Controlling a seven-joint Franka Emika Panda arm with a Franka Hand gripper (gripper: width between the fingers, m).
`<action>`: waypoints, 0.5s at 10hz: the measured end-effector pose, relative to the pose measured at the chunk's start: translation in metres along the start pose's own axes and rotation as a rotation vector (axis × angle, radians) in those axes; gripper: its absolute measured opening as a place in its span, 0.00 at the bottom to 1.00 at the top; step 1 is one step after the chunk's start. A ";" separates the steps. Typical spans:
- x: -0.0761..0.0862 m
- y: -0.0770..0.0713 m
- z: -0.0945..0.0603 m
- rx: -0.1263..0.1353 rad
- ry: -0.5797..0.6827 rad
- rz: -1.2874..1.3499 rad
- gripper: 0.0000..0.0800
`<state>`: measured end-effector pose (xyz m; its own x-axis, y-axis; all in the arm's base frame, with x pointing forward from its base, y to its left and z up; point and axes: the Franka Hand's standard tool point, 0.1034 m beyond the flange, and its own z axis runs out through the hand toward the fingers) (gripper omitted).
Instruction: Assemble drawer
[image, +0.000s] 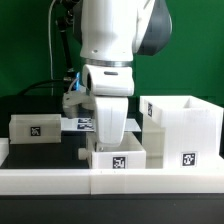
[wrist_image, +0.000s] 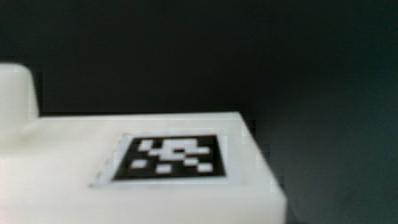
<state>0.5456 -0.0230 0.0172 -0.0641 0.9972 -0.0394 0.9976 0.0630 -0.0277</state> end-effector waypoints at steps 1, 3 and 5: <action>0.004 0.001 0.000 0.003 0.002 -0.002 0.05; 0.001 0.000 0.002 -0.020 0.003 0.003 0.05; 0.005 -0.001 0.004 -0.014 0.006 0.001 0.05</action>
Offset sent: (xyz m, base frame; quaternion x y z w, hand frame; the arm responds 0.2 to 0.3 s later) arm 0.0000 0.0000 0.0000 0.0000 0.0000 0.0000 1.0000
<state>0.5438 -0.0186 0.0134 -0.0625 0.9975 -0.0338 0.9980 0.0621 -0.0139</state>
